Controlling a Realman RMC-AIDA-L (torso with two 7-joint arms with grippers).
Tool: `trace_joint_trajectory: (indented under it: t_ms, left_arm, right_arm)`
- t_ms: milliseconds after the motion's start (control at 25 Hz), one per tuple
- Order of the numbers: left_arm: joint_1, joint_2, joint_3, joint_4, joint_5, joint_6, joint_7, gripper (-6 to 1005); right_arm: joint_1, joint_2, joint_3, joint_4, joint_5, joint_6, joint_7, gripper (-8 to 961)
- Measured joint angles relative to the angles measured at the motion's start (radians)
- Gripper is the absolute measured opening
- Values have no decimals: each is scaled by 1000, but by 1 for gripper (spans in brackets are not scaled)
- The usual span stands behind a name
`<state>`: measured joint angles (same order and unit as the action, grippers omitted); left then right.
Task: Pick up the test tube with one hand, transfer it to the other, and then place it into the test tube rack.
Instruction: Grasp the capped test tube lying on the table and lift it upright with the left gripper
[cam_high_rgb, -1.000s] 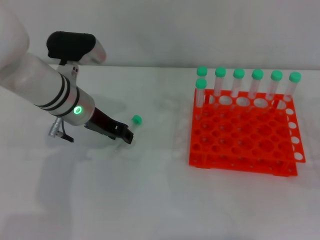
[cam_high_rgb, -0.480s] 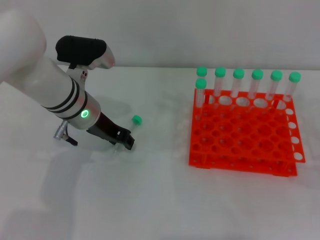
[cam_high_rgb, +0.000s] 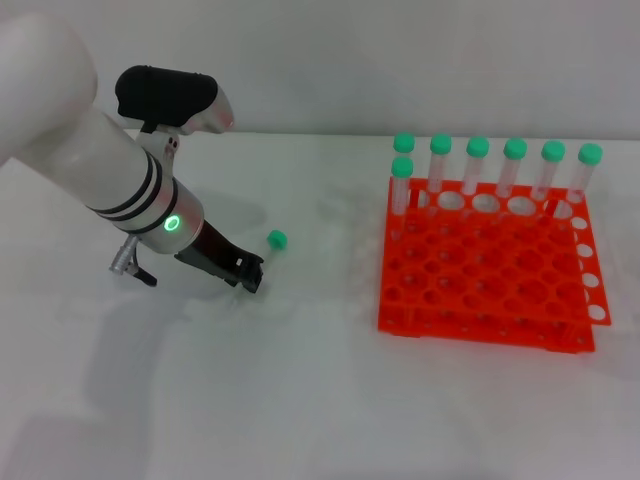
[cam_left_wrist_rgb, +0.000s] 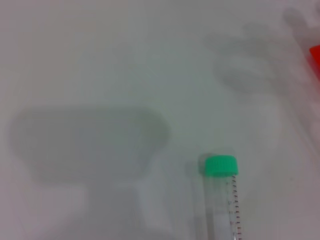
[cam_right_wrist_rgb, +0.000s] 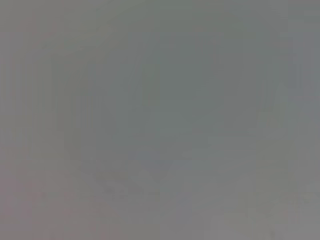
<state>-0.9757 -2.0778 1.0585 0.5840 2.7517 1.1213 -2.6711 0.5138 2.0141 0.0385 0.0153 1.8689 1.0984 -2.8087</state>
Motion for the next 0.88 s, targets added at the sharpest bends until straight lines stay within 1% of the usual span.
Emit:
trace_joint_trajectory:
  t_ms: [200, 320, 600, 640, 720, 800, 840, 880]
  left_arm:
    - [-10, 2, 0, -4, 0, 0, 3, 217]
    - [-10, 2, 3, -4, 0, 1, 4, 188]
    - [-2, 1, 6, 17, 0, -13, 6, 188]
    - [11, 0, 6, 38, -9, -45, 6, 188]
    - [19, -1, 7, 47, -14, -60, 8, 188]
    - [46, -3, 11, 69, -53, -116, 25, 188]
    - [70, -3, 15, 81, -106, -181, 56, 188]
    - [70, -3, 15, 81, -106, -181, 56, 188]
  right_arm:
    - [0, 0, 0, -2, 1, 0, 0, 825]
    - [0, 0, 0, -2, 2, 0, 0, 825]
    - [-3, 0, 0, -2, 4, 0, 0, 825]
    - [-3, 0, 0, -2, 4, 0, 0, 825]
    - [-3, 1, 0, -1, 4, 0, 0, 825]
    - [-4, 2, 0, -1, 4, 0, 0, 825]
    - [-5, 2, 0, -1, 4, 0, 0, 825]
    - [-5, 2, 0, -1, 4, 0, 0, 825]
